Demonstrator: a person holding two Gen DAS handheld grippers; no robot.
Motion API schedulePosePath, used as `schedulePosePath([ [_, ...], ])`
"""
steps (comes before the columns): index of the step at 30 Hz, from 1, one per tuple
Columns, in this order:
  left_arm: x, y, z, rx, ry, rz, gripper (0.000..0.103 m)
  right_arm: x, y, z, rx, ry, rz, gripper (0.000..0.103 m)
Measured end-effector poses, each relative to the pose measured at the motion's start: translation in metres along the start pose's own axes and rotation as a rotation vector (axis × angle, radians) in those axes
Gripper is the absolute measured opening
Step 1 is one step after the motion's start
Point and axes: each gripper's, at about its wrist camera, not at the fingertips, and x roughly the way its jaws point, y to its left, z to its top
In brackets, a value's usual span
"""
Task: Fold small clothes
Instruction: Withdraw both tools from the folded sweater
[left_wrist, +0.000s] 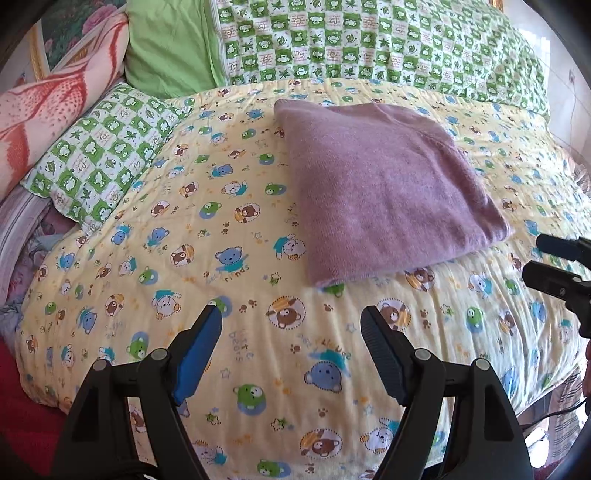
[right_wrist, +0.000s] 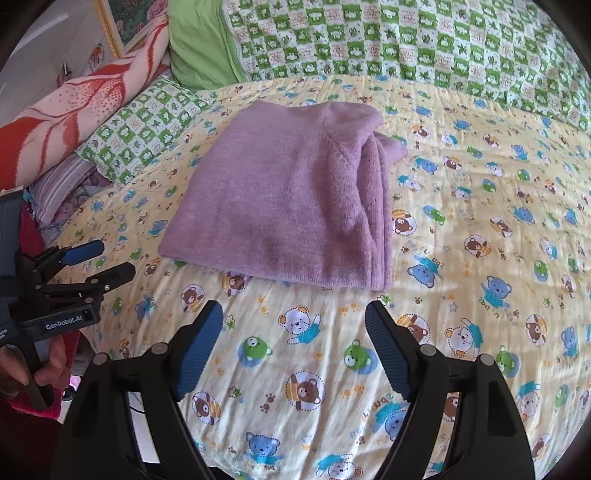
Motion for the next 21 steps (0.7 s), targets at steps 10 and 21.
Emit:
schedulePosePath([
  [10,0.007,-0.004,0.012,-0.003,-0.023,-0.006,0.080,0.003,0.016,0.007,-0.163,-0.062,-0.053,0.090],
  [21,0.023,0.000,0.037,-0.057,-0.040,0.010,0.082,0.019,0.007,0.022,-0.164,-0.091,-0.061,0.092],
])
